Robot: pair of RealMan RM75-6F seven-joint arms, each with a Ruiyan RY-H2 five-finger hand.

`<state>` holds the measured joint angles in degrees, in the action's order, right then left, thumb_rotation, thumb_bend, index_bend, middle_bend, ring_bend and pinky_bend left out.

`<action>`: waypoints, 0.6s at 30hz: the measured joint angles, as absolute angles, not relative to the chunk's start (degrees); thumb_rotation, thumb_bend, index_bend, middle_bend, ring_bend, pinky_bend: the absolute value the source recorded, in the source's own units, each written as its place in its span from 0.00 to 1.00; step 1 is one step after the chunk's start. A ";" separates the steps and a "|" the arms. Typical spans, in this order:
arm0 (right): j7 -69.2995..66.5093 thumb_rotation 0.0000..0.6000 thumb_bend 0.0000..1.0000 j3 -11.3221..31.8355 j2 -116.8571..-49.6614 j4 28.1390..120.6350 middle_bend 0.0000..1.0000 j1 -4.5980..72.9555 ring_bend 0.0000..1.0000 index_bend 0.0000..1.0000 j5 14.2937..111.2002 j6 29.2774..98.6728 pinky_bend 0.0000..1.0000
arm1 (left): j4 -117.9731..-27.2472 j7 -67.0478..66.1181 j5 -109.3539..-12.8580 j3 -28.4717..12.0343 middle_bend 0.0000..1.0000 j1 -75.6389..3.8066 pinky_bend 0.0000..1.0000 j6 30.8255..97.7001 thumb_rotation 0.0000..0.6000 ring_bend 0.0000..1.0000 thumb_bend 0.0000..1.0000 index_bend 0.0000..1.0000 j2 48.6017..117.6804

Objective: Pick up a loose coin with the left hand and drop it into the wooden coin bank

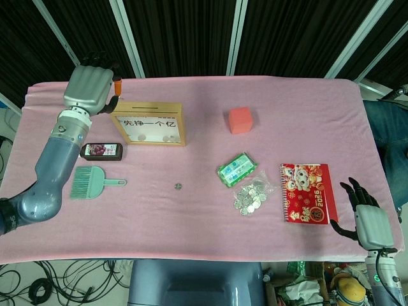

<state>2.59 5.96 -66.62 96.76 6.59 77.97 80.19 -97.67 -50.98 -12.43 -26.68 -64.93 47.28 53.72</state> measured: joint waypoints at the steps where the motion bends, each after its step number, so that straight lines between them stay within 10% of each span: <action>1: 2.70 1.00 0.15 6.02 -66.65 96.77 0.02 6.57 0.10 0.14 77.87 80.23 0.19 | -95.97 -51.24 -11.01 -26.14 0.17 -66.08 0.00 46.10 1.00 0.00 0.47 0.61 54.01; 18: 2.63 1.00 0.15 6.35 -66.78 96.67 0.03 6.37 0.10 0.14 77.58 80.63 0.19 | -71.03 -55.23 13.83 -8.94 0.16 -84.19 0.00 30.45 1.00 0.00 0.47 0.60 63.72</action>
